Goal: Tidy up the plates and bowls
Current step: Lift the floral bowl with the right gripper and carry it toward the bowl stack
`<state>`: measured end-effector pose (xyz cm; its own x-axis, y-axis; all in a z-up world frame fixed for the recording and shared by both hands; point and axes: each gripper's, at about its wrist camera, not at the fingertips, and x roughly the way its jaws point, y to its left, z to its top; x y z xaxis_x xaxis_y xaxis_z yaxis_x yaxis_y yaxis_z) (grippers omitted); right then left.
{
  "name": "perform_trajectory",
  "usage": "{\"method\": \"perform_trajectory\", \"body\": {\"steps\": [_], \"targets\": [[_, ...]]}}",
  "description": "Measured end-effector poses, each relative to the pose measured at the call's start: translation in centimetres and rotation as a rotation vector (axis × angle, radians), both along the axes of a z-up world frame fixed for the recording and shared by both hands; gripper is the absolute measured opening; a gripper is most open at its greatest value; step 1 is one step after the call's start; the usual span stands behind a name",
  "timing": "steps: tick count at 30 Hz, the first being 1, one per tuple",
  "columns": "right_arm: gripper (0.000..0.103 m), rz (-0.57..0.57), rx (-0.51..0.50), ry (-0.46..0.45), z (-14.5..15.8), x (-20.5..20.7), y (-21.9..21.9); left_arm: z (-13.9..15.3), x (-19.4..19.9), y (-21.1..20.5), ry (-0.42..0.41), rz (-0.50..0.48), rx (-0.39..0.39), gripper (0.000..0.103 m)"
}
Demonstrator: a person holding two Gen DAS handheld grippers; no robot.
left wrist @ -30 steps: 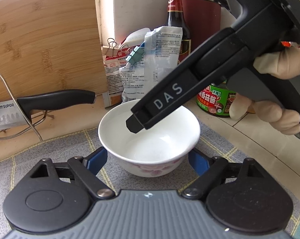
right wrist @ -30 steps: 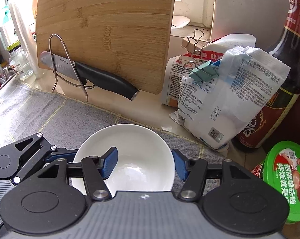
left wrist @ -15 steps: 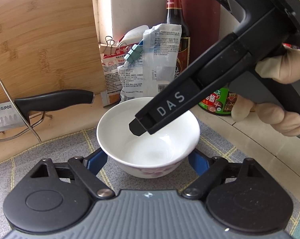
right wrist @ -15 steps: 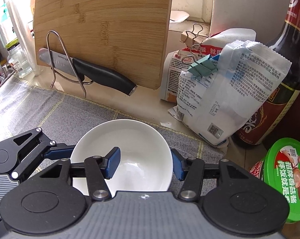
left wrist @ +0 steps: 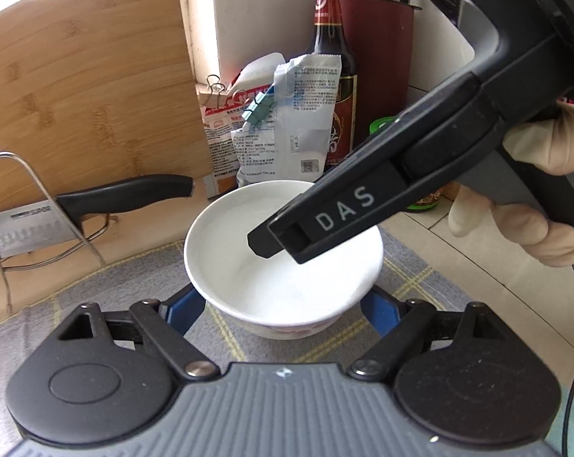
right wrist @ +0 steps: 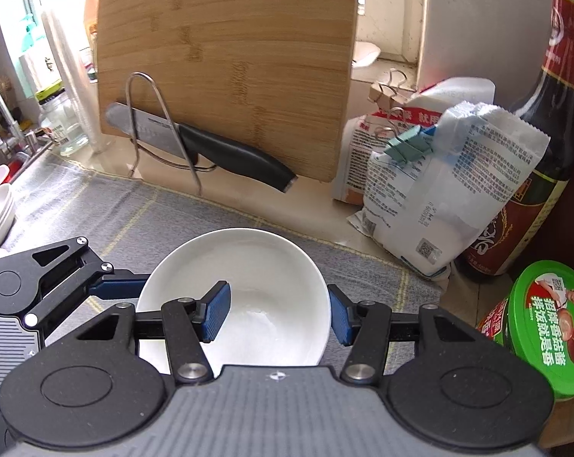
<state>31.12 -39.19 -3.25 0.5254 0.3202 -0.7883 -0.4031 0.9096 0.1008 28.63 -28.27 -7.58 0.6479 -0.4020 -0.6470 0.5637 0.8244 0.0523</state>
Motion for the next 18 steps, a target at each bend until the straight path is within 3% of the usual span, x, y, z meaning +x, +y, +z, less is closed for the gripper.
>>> {"method": "perform_trajectory", "body": {"steps": [12,18], "targets": [[0.060,0.015,0.074,0.011,2.9,-3.9,2.9,3.0,-4.0,4.3,0.024,-0.010,0.029,0.088],[0.060,0.041,0.054,-0.005,4.3,-6.0,5.8,4.5,-5.6,7.0,0.047,-0.002,0.011,0.088]]}}
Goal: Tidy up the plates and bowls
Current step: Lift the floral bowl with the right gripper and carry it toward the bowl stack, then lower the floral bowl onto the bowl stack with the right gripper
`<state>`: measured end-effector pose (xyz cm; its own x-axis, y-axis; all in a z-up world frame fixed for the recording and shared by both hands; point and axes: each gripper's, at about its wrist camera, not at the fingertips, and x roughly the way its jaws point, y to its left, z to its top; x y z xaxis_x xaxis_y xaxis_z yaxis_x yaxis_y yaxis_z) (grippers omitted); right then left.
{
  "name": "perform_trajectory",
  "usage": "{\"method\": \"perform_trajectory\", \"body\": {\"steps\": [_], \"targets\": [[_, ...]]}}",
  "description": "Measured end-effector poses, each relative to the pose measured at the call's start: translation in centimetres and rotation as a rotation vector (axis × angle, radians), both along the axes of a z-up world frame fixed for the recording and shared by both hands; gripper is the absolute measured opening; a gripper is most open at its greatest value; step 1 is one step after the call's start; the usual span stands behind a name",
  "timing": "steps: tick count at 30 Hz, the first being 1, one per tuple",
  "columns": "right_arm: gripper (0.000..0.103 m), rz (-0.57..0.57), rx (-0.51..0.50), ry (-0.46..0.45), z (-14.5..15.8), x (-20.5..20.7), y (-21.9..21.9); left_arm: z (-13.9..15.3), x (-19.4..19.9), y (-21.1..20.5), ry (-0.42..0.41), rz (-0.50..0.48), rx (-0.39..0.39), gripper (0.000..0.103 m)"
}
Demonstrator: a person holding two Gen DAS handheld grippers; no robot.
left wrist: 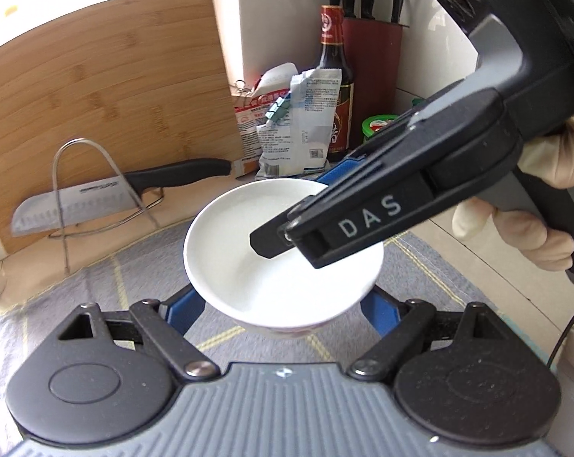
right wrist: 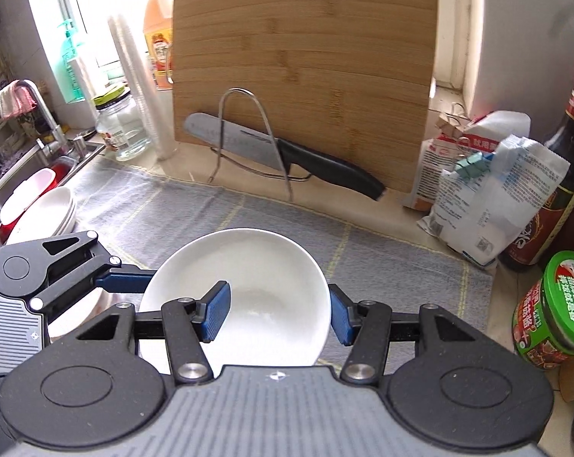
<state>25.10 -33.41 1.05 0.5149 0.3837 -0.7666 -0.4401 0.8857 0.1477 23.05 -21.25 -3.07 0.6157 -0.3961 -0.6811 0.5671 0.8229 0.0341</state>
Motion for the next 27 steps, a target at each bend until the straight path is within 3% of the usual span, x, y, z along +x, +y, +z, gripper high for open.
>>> {"method": "perform_trajectory", "body": {"steps": [14,27], "targets": [[0.060,0.100,0.008,-0.020,1.9,-2.3,7.4,1.7,-3.0,6.9,-0.005,0.080,-0.002,0.088],[0.060,0.194,0.014,-0.009,1.5,-2.7,14.2,1.5,-4.4,12.6,0.000,0.171,0.012,0.088]]}}
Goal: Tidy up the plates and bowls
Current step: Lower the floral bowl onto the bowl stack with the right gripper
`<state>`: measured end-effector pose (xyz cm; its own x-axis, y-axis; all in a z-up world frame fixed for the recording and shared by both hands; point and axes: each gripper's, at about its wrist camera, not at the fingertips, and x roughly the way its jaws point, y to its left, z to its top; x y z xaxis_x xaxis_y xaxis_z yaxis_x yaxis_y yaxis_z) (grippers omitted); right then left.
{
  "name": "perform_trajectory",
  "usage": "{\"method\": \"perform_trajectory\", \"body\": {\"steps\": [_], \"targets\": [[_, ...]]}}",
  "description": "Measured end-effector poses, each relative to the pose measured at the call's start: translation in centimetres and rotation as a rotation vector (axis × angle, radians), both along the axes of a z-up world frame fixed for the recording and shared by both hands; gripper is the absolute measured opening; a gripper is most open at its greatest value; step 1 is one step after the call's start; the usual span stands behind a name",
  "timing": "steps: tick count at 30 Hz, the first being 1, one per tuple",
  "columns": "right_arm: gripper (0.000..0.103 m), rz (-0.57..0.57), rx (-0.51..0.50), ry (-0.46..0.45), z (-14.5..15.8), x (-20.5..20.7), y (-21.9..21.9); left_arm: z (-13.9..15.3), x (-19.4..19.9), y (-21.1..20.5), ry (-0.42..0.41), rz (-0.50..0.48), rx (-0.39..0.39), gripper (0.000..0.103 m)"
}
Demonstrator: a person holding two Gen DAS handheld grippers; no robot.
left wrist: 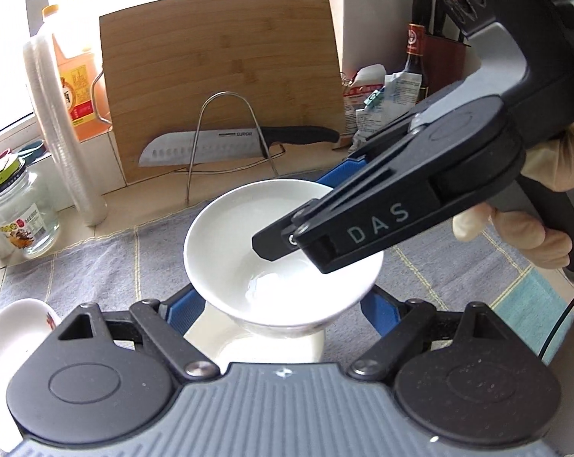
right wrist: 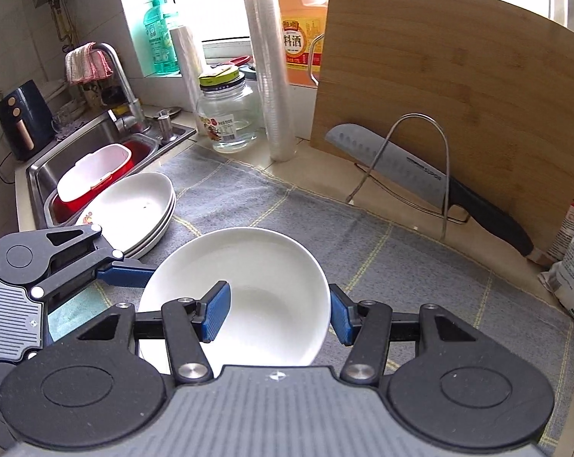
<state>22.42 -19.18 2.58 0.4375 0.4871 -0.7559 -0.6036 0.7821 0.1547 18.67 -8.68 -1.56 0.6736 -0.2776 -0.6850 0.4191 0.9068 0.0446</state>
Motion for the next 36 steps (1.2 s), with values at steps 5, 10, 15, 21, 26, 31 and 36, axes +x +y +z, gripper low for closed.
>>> {"method": "perform_trajectory", "body": {"steps": [5,10,15,21,26,31,36], "targets": [[0.060,0.027,-0.009,0.014,-0.7,-0.2,1.9,-0.3,-0.3,1.6,0.015,0.024,-0.006,0.088],[0.061,0.036,-0.015,0.030,-1.4,-0.3,3.0,-0.9,-0.4,2.4,0.032,0.033,-0.005,0.088],[0.061,0.040,-0.022,0.035,-2.0,-0.4,3.6,-1.4,-0.5,2.6,0.051,0.034,0.001,0.088],[0.061,0.035,-0.029,0.043,-2.9,-0.5,3.8,-1.7,-0.6,2.6,0.065,0.030,0.012,0.088],[0.061,0.034,-0.023,0.056,-3.5,-0.5,3.8,-1.8,-0.5,2.6,0.069,0.030,0.023,0.088],[0.061,0.037,-0.032,0.051,-3.7,-0.7,4.0,-1.9,-0.5,2.8,0.077,0.028,0.014,0.088],[0.061,0.039,-0.037,0.051,-3.9,-0.7,4.1,-1.9,-0.2,2.9,0.086,0.018,0.018,0.089]]}}
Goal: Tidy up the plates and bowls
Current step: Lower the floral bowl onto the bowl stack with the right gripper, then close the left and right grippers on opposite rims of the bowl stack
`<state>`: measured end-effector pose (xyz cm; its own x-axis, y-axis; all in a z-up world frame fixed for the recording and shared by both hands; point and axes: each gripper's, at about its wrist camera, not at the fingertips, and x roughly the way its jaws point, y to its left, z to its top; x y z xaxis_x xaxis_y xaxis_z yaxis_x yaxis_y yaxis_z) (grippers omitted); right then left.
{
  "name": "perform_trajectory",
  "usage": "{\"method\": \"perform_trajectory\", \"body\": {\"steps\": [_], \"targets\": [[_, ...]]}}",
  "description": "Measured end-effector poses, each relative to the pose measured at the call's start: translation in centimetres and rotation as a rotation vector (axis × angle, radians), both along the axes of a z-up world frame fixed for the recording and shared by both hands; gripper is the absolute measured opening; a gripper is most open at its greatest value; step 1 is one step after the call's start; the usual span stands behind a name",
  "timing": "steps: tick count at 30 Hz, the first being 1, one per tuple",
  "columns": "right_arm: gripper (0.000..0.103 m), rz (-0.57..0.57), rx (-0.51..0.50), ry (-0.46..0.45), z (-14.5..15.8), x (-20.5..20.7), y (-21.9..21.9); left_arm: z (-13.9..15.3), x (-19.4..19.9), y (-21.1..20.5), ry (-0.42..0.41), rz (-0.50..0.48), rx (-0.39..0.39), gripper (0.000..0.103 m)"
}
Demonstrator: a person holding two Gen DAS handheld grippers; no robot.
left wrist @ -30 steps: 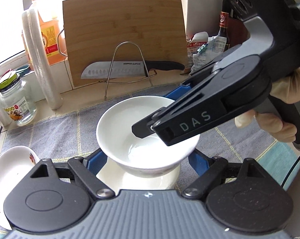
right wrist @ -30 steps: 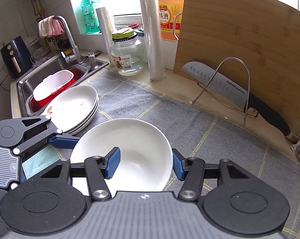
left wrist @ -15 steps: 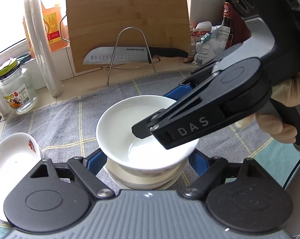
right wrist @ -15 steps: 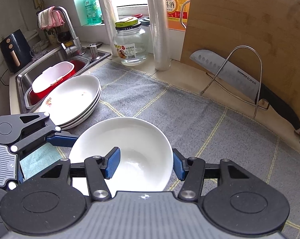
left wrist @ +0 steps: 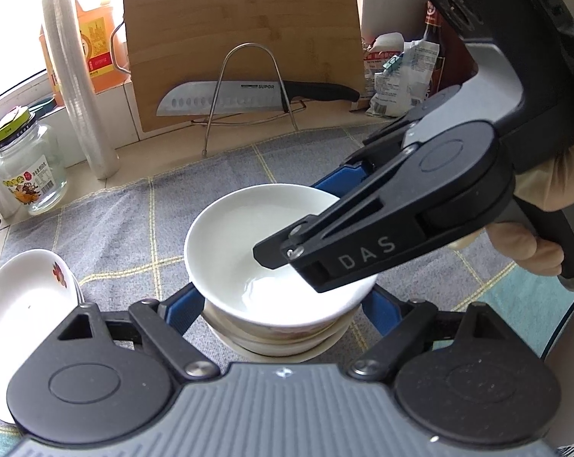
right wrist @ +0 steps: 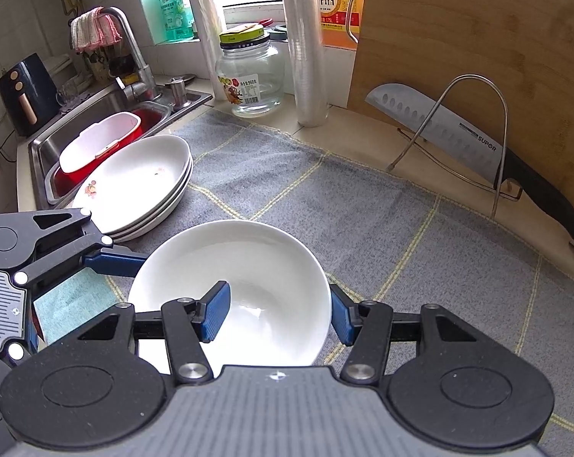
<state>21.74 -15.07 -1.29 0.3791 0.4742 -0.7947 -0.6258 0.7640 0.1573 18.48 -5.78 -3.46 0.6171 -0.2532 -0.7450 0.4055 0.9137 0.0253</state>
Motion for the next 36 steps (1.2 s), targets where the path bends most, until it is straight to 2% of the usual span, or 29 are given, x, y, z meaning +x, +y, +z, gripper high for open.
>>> {"method": "perform_trajectory", "body": {"steps": [18,21,23,28,36], "targets": [[0.063,0.008,-0.002,-0.013,-0.1,-0.4,0.1,0.1,-0.4,0.2,0.017,-0.030,0.001,0.093],[0.077,0.010,0.003,-0.032,0.4,-0.8,0.1,0.2,-1.0,0.5,0.018,-0.038,0.004,0.093],[0.089,0.016,0.013,-0.050,0.9,-1.1,0.2,0.3,-1.4,0.9,0.016,-0.036,0.007,0.093],[0.097,0.046,0.002,-0.092,1.5,-2.1,1.3,0.4,-2.2,1.9,0.010,-0.024,0.012,0.093],[0.098,0.063,-0.009,-0.110,1.5,-3.1,2.7,0.1,-3.1,3.1,-0.012,-0.020,-0.013,0.093]]}}
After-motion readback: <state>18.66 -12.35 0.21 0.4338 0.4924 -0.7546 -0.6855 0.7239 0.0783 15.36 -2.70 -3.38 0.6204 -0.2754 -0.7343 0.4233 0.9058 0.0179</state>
